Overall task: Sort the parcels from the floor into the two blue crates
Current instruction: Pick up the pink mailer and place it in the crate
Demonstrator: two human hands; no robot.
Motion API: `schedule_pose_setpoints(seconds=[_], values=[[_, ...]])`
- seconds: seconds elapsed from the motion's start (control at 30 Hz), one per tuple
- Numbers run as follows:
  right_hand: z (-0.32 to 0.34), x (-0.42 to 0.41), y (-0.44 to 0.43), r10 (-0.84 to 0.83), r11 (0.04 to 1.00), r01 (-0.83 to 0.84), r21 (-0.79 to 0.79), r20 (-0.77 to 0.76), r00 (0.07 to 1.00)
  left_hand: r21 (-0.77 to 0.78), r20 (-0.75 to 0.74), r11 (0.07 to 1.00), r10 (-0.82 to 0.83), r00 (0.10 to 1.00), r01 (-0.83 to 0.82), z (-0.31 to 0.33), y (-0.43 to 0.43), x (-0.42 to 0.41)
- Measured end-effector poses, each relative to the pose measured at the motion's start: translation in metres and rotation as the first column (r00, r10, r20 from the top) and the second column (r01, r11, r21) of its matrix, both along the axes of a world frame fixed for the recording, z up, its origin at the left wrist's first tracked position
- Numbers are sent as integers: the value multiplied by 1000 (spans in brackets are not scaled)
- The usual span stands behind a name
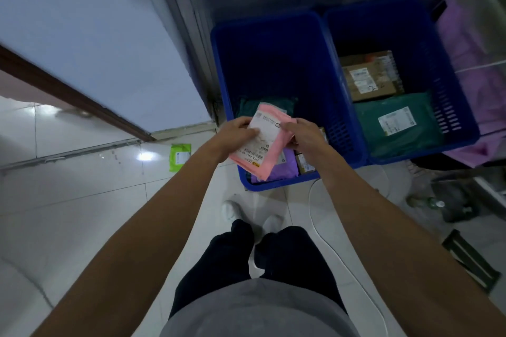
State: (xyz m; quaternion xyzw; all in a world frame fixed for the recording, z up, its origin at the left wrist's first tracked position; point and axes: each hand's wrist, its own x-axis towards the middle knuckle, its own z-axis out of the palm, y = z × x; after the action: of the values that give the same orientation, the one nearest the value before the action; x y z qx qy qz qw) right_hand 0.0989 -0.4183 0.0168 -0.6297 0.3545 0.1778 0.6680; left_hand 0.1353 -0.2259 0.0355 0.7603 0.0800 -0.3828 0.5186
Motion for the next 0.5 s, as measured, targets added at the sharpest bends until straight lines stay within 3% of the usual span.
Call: schedule_pose_setpoints(seconds=[0.13, 0.27, 0.37, 0.5], values=[[-3, 6, -13, -126, 991, 126, 44, -10, 992, -93, -151, 993, 63, 986, -78, -6, 5, 8], [-23, 8, -35, -128, 990, 130, 62, -38, 991, -24, -150, 991, 123, 981, -128, -24, -1, 10], [-43, 12, -50, -18, 1000, 16, -19, -107, 994, 61, -92, 982, 187, 978, -181, -41, -15, 12], [-60, 8, -66, 234, 950, -268, -162, -201, 951, 232, 31, 963, 130, 991, -134, -64, -39, 9]])
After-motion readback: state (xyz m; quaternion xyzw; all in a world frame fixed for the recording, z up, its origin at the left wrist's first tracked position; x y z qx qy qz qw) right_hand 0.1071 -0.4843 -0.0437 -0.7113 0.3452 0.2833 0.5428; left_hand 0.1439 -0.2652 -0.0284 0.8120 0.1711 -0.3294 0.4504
